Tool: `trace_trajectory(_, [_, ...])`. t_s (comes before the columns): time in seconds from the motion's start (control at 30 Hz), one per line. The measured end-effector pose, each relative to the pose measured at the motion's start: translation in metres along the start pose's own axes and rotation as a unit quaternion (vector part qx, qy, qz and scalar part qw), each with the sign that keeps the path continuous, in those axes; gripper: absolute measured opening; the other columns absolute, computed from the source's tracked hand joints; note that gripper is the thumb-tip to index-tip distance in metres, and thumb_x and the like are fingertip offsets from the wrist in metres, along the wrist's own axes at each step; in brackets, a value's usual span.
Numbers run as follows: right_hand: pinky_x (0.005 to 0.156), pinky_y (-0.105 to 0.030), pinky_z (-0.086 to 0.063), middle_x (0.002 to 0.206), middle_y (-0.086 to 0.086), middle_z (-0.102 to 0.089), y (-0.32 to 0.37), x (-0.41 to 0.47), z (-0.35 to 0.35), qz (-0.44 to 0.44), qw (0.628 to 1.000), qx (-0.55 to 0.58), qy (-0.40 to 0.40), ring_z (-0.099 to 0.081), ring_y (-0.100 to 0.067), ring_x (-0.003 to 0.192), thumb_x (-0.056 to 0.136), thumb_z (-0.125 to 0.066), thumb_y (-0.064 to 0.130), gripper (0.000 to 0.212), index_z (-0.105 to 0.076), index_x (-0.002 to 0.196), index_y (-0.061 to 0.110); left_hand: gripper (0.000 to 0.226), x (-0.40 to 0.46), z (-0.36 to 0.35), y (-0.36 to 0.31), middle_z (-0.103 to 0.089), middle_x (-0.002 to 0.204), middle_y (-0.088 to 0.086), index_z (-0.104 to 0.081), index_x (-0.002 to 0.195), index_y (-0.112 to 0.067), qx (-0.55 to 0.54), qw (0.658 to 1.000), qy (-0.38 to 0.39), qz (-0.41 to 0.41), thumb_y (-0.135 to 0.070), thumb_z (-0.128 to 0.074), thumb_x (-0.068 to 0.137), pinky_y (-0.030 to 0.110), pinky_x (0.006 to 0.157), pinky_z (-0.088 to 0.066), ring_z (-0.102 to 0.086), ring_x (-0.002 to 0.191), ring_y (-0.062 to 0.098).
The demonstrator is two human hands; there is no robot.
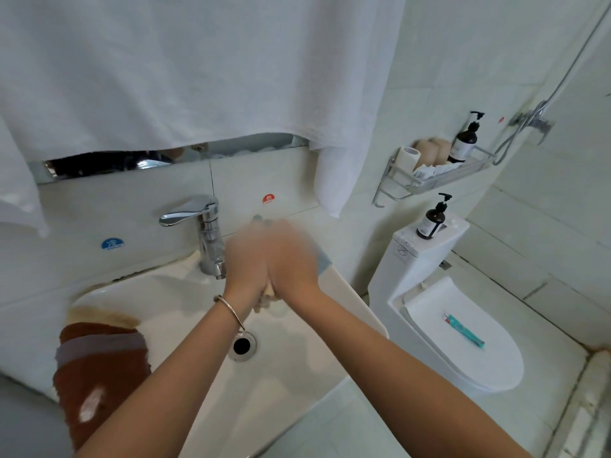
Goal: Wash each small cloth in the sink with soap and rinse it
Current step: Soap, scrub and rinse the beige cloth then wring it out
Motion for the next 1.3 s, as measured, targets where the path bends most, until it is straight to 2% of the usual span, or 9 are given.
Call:
trace_trajectory(0.2, [0.069,-0.042,-0.041,0.070,-0.001,-0.052,-0.009,0.004,0.008,-0.043,0.998,0.037,-0.013,-0.053,-0.029,0.073,0.103,-0.035,0.030,0.026,-0.039,0.080,0.019,0.039,-0.010,-0.007,0.005,-0.045,0.046,-0.011,-0.045,0.062,-0.014,0.015,0.999,0.029,0.001,-0.020,-0.046,0.100,0.020,0.044,-0.031,-0.037,0.043,0.001])
trace_trajectory(0.33, [0.062,-0.042,-0.037,0.060,0.002,-0.045,0.008,-0.008,-0.001,0.017,0.999,0.045,0.011,-0.049,-0.030,0.066,0.104,-0.037,0.032,0.033,-0.031,0.073,0.022,0.043,0.003,0.006,0.000,-0.040,0.045,-0.009,-0.039,0.059,-0.017,-0.007,0.999,-0.034,0.018,-0.019,-0.045,0.102,0.017,0.043,-0.029,-0.035,0.037,0.000])
trace_trajectory(0.47, [0.065,-0.039,-0.036,0.065,0.006,-0.042,-0.007,0.005,0.008,-0.036,0.998,0.042,-0.021,-0.043,-0.018,0.063,0.104,-0.034,0.029,0.030,-0.034,0.075,0.021,0.038,-0.010,-0.008,0.005,-0.047,0.048,-0.011,-0.045,0.062,-0.013,-0.002,1.000,0.027,-0.001,-0.019,-0.046,0.100,0.026,0.050,-0.034,-0.040,0.049,0.005])
trace_trajectory(0.6, [0.059,-0.044,-0.036,0.058,0.003,-0.042,0.007,-0.012,-0.004,0.014,0.998,0.062,0.006,-0.045,-0.026,0.061,0.103,-0.038,0.030,0.036,-0.028,0.069,0.026,0.042,0.003,0.010,0.006,-0.040,0.038,-0.014,-0.039,0.060,-0.018,-0.028,0.999,-0.027,0.020,-0.019,-0.045,0.102,0.017,0.044,-0.030,-0.034,0.040,0.000])
trace_trajectory(0.73, [0.063,-0.037,-0.032,0.061,0.004,-0.043,-0.009,0.004,0.006,-0.057,0.993,0.096,-0.036,-0.043,-0.019,0.060,0.104,-0.036,0.030,0.037,-0.031,0.068,0.023,0.036,-0.009,-0.004,0.012,-0.047,0.050,-0.009,-0.049,0.064,-0.013,-0.011,1.000,0.025,0.012,-0.021,-0.048,0.099,0.024,0.049,-0.034,-0.042,0.050,0.005])
trace_trajectory(0.87, [0.061,-0.041,-0.036,0.058,0.005,-0.043,0.011,-0.016,-0.007,0.020,0.998,0.053,0.020,-0.048,-0.029,0.064,0.104,-0.037,0.035,0.036,-0.029,0.071,0.024,0.035,0.011,0.013,0.013,-0.038,0.052,-0.004,-0.042,0.064,-0.014,0.025,1.000,-0.012,0.005,-0.007,-0.045,0.099,0.023,0.048,-0.031,-0.035,0.040,0.001])
trace_trajectory(1.0, [0.062,-0.038,-0.031,0.060,0.003,-0.043,-0.010,0.003,0.005,-0.051,0.993,0.099,-0.037,-0.044,-0.018,0.059,0.104,-0.036,0.033,0.038,-0.032,0.067,0.023,0.039,-0.008,-0.003,0.015,-0.043,0.050,-0.008,-0.043,0.059,-0.016,0.010,0.999,0.038,0.010,-0.012,-0.045,0.098,0.025,0.050,-0.033,-0.038,0.049,0.006])
trace_trajectory(1.13, [0.062,-0.044,-0.039,0.059,0.006,-0.043,0.005,-0.018,-0.004,0.022,0.997,0.075,-0.010,-0.046,-0.022,0.062,0.102,-0.039,0.036,0.036,-0.027,0.068,0.031,0.042,0.002,0.009,0.008,-0.038,0.050,-0.007,-0.037,0.060,-0.018,-0.039,0.999,-0.020,0.008,-0.019,-0.047,0.101,0.025,0.050,-0.030,-0.034,0.047,0.004])
trace_trajectory(1.3, [0.061,-0.035,-0.032,0.071,0.006,-0.041,-0.012,0.001,0.007,-0.022,0.998,0.036,-0.048,-0.041,-0.015,0.061,0.102,-0.042,0.026,0.020,-0.041,0.084,0.020,0.035,-0.014,-0.005,-0.007,-0.045,0.058,-0.004,-0.045,0.066,-0.015,-0.004,0.999,0.017,-0.046,-0.015,-0.046,0.101,0.018,0.050,-0.033,-0.038,0.051,0.001])
Point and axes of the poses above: each hand's wrist, its own x-axis towards the middle knuckle, its own z-axis out of the back of the hand, y = z × x, the point moved 8 cm from there along x, towards the middle knuckle
